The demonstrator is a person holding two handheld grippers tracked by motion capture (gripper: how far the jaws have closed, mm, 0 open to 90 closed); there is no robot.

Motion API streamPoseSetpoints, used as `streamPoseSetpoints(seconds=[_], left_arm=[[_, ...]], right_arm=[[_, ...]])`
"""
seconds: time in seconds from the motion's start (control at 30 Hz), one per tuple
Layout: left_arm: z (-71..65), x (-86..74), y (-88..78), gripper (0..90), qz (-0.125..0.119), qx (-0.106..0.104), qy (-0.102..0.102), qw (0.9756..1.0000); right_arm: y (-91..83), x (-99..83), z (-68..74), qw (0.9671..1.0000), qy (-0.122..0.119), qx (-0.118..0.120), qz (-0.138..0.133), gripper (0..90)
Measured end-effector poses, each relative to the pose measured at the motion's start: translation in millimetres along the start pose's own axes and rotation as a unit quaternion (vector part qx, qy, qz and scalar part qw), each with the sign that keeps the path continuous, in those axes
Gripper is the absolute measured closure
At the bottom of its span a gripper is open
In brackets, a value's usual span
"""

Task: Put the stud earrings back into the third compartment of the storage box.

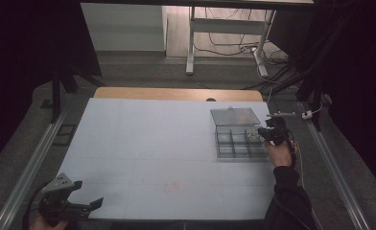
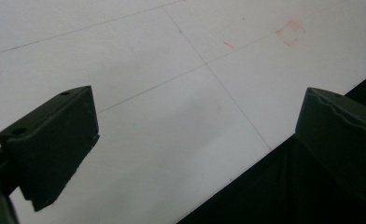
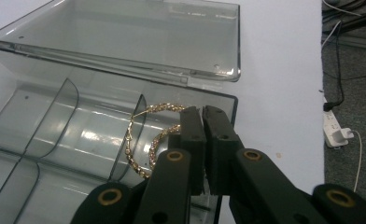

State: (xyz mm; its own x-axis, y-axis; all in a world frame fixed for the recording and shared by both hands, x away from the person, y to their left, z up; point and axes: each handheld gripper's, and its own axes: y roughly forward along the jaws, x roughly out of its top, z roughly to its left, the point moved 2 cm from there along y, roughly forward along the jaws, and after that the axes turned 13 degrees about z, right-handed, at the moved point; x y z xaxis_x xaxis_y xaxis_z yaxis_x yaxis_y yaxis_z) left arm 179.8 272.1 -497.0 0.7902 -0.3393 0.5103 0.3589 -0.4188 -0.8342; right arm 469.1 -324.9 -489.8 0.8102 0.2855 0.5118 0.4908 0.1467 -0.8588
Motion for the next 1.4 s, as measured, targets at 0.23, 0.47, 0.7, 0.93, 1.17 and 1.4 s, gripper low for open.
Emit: streamPoseSetpoints(seconds=[0.23, 0.47, 0.7, 0.93, 1.17, 1.4], left_arm=[[-0.3, 0.0, 0.0, 0.0, -0.002, 0.001, 0.000, 1.0000], [-0.4, -0.2, -0.3, 0.0, -0.003, 0.002, 0.000, 1.0000], [-0.3, -0.5, -0.6, 0.0, -0.005, 0.001, 0.000, 1.0000], [-0.2, -0.1, -0.4, 0.0, -0.004, 0.001, 0.000, 1.0000], [0.0, -0.2, -0.5, 0.0, -0.005, 0.001, 0.000, 1.0000], [0.0, -0.1, -0.4, 0.0, -0.005, 0.001, -0.001, 1.0000]], right_arm=[[0.2, -0.7, 1.1, 0.9999, 0.005, 0.013, -0.004, 72.8], [-7.5, 0.2, 10.6, 0.9991, 0.002, 0.042, -0.004, 50.8], [-14.9, -0.9, 30.9, 0.9981, -0.023, 0.056, -0.006, 26.8], [-23.0, -8.0, 40.5, 0.9967, -0.021, 0.078, -0.009, 16.2], [-35.1, -16.2, 50.7, 0.9945, -0.031, 0.100, -0.010, 9.3], [-50.7, -28.4, 63.4, 0.9917, -0.052, 0.117, -0.014, 5.5]])
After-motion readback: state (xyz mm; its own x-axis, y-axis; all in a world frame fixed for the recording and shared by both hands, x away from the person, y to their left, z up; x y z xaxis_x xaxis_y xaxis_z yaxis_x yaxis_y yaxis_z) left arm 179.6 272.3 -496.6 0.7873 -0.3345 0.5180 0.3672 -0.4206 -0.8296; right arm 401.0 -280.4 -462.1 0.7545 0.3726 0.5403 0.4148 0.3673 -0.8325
